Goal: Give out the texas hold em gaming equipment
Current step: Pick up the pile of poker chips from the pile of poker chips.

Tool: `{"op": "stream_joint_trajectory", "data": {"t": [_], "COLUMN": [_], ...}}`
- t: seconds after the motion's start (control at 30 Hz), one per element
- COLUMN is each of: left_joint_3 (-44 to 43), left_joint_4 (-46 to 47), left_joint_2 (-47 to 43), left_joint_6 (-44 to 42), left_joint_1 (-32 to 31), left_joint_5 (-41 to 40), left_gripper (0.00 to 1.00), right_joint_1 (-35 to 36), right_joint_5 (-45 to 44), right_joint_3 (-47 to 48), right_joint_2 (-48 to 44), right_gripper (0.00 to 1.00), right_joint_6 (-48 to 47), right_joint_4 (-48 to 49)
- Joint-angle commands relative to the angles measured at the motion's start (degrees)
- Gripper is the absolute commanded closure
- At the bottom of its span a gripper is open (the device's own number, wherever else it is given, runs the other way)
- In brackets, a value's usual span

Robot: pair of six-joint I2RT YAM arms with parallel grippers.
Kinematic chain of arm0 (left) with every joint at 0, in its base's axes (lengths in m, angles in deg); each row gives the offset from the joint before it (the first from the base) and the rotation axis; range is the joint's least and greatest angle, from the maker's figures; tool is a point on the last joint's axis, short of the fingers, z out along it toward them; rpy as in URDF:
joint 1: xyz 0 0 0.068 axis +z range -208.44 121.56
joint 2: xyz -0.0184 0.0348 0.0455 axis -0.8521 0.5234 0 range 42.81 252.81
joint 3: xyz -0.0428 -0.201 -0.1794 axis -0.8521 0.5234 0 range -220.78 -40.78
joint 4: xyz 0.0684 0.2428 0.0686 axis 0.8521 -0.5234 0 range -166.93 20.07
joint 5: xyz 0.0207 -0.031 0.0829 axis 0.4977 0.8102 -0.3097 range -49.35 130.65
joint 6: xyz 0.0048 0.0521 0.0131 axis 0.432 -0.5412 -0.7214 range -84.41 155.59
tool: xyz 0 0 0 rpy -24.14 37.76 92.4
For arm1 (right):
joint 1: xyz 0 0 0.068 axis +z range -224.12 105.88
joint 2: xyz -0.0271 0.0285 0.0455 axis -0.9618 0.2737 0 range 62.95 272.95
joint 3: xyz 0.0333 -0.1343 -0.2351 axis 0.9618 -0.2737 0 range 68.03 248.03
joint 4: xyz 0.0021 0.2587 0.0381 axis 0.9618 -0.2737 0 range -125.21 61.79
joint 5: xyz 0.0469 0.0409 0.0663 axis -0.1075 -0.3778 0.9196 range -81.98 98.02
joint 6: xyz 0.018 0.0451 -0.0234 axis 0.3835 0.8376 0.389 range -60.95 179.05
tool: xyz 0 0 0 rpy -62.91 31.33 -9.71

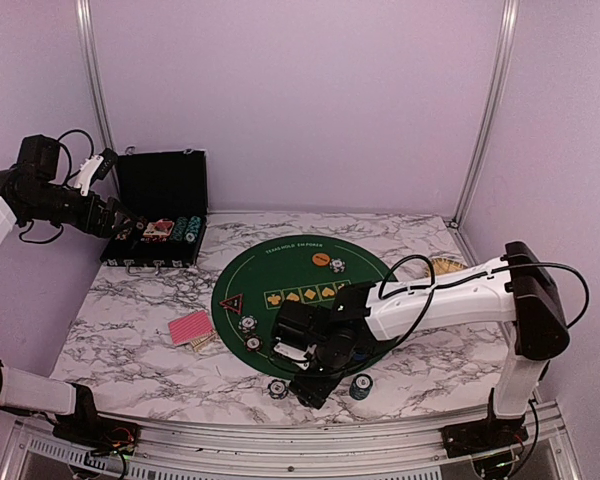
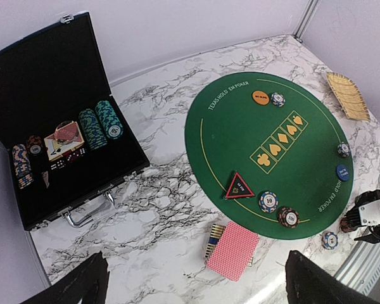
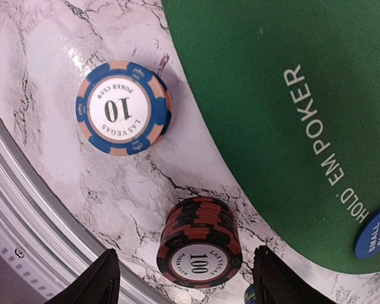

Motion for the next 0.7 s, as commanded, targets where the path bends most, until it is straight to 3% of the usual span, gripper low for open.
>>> {"op": "stream_joint_trajectory", "data": {"t": [0.0,0.3,0.67], "left_joint_3": [-1.26,-1.26,-1.43], "left_joint_4": [-1.83,-1.83,-1.83], "left_joint_2": [-0.74,-0.66,-0.63], "left_joint_6": [0.15,-0.03,-0.23], "left_joint_1": [-0.33,-0.35,-0.38], "left_joint_5": [1.16,1.18,1.06], "left_gripper": [0.01,0.01,0.01], "right_joint_1": [-0.38,-0.79,-1.39], "right_joint_5": [-0.69,-0.69,-0.69], "right_joint_3": [-0.07,-0.06,-0.47], "right_joint_2": [0.97,1.21,1.26], "right_gripper": [0.31,0.43,0.49], "right_joint_6": [0.10,-0.10,-0.32], "right_joint_4": [1.31,1.48,1.92]}}
